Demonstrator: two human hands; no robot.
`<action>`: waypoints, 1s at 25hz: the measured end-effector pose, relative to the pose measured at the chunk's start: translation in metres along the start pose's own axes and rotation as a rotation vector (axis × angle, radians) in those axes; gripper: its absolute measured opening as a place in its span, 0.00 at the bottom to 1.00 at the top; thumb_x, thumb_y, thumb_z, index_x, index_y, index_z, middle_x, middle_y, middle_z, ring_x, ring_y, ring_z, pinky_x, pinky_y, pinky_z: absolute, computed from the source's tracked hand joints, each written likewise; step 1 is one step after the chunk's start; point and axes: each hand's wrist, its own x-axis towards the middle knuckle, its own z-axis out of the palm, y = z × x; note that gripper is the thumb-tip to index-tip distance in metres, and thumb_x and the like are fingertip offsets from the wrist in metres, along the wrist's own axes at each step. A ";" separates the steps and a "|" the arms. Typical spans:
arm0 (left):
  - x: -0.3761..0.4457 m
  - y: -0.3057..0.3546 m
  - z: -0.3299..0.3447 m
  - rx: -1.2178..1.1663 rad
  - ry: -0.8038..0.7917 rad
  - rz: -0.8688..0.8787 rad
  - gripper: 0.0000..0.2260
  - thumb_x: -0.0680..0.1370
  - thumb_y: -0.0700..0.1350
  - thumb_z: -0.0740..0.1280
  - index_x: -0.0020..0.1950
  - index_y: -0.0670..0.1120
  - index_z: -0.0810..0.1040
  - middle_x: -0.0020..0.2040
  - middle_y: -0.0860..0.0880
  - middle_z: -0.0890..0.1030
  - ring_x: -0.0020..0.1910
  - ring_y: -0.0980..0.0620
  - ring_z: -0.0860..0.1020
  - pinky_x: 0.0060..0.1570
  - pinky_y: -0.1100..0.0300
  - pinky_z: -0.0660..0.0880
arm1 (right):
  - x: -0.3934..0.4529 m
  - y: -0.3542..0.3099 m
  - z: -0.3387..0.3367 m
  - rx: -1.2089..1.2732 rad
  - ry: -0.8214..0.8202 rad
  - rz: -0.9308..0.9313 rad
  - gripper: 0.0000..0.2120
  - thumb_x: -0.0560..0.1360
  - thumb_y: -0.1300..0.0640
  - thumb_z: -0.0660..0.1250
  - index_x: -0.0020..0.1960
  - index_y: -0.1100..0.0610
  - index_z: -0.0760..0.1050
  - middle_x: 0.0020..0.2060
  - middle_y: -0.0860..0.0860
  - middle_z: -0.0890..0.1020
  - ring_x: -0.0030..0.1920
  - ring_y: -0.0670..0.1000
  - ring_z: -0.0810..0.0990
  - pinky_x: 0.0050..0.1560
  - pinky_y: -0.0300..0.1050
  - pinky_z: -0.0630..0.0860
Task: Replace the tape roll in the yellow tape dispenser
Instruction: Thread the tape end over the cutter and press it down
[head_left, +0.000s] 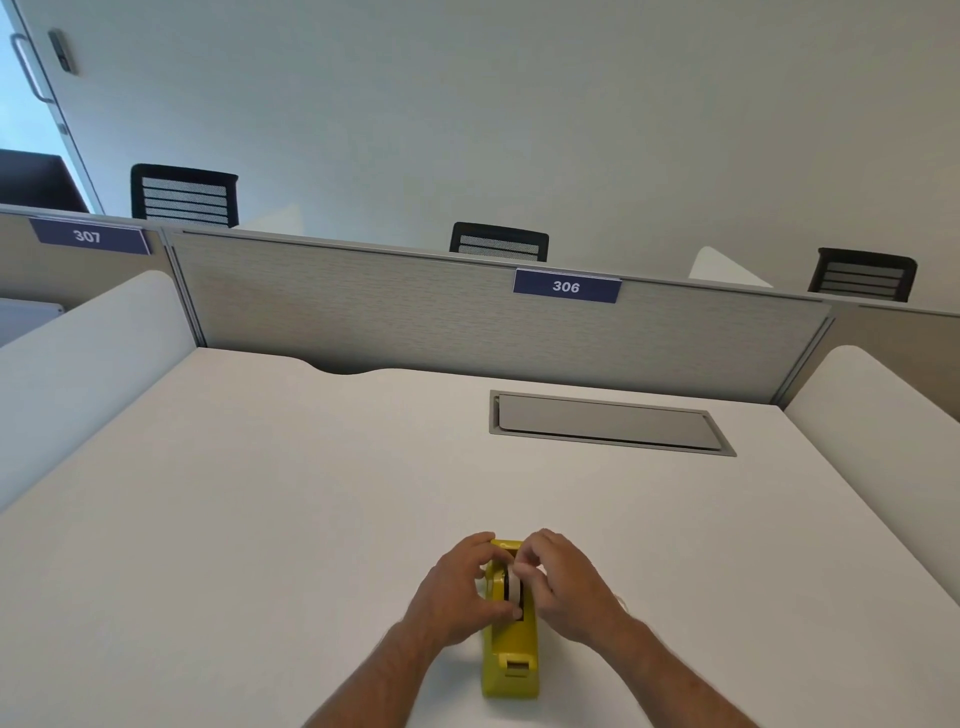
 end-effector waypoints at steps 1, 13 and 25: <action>0.000 0.000 0.000 0.002 0.003 0.000 0.27 0.61 0.60 0.79 0.58 0.62 0.77 0.74 0.58 0.68 0.60 0.54 0.78 0.57 0.61 0.77 | 0.000 0.001 -0.002 0.054 0.018 0.020 0.02 0.77 0.54 0.65 0.46 0.51 0.74 0.42 0.45 0.78 0.45 0.46 0.75 0.45 0.48 0.78; 0.000 0.003 -0.002 0.011 0.004 0.000 0.25 0.62 0.58 0.80 0.57 0.62 0.78 0.73 0.58 0.69 0.59 0.55 0.77 0.58 0.62 0.77 | -0.004 0.000 -0.002 -0.063 0.012 -0.051 0.03 0.77 0.57 0.67 0.47 0.52 0.80 0.45 0.46 0.79 0.48 0.46 0.74 0.48 0.45 0.76; 0.001 0.004 -0.001 -0.016 0.003 -0.024 0.24 0.61 0.56 0.81 0.55 0.61 0.79 0.70 0.59 0.70 0.57 0.55 0.77 0.54 0.66 0.74 | 0.000 0.001 0.005 -0.182 -0.073 -0.012 0.02 0.79 0.54 0.61 0.49 0.51 0.72 0.44 0.42 0.71 0.47 0.45 0.69 0.46 0.47 0.77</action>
